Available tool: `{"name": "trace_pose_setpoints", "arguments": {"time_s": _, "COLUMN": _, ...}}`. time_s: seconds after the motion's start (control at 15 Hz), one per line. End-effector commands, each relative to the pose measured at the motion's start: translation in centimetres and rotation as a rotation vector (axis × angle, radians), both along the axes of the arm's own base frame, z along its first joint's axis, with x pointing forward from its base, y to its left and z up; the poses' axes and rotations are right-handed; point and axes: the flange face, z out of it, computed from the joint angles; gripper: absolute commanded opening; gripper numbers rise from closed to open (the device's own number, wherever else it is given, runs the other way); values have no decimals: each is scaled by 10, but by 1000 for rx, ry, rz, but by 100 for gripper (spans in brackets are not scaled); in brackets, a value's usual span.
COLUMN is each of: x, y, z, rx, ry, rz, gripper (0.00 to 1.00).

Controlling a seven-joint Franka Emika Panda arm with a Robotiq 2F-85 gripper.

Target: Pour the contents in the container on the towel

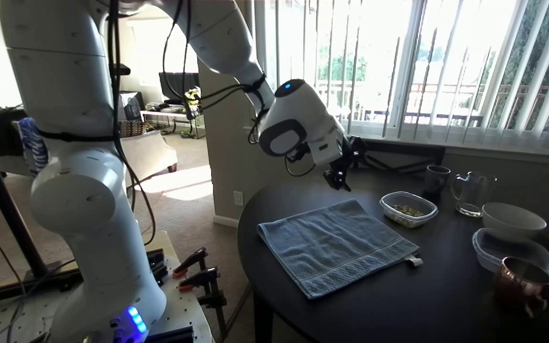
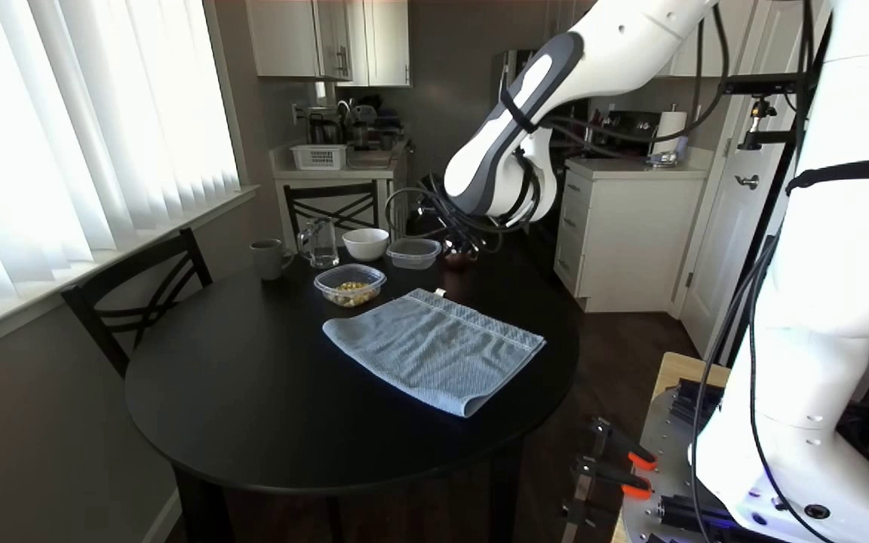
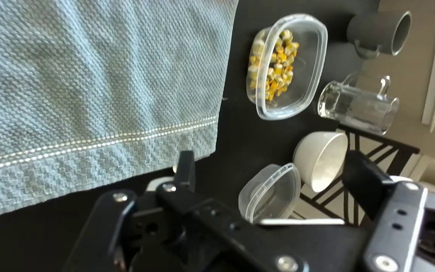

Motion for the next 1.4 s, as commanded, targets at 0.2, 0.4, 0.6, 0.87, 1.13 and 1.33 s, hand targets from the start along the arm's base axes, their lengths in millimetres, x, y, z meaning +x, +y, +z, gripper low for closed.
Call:
{"name": "trace_pose_setpoints", "arguments": {"time_s": 0.2, "x": 42, "y": -12, "z": -82, "rx": 44, "ry": 19, "rz": -330, "gripper": 100}}
{"name": "trace_pose_setpoints", "arguments": {"time_s": 0.4, "x": 43, "y": 8, "z": -97, "rx": 47, "ry": -3, "rz": -446, "gripper": 100}}
{"name": "trace_pose_setpoints", "arguments": {"time_s": 0.6, "x": 49, "y": 31, "z": -81, "rx": 50, "ry": -58, "rz": -480, "gripper": 100}}
{"name": "trace_pose_setpoints", "arguments": {"time_s": 0.87, "x": 72, "y": 58, "z": -47, "rx": 62, "ry": -48, "rz": -361, "gripper": 100}}
{"name": "trace_pose_setpoints", "arguments": {"time_s": 1.13, "x": 120, "y": 71, "z": 0, "rx": 53, "ry": 72, "rz": -253, "gripper": 100}}
{"name": "trace_pose_setpoints", "arguments": {"time_s": 1.33, "x": 159, "y": 71, "z": 34, "rx": -3, "ry": 92, "rz": -255, "gripper": 100}}
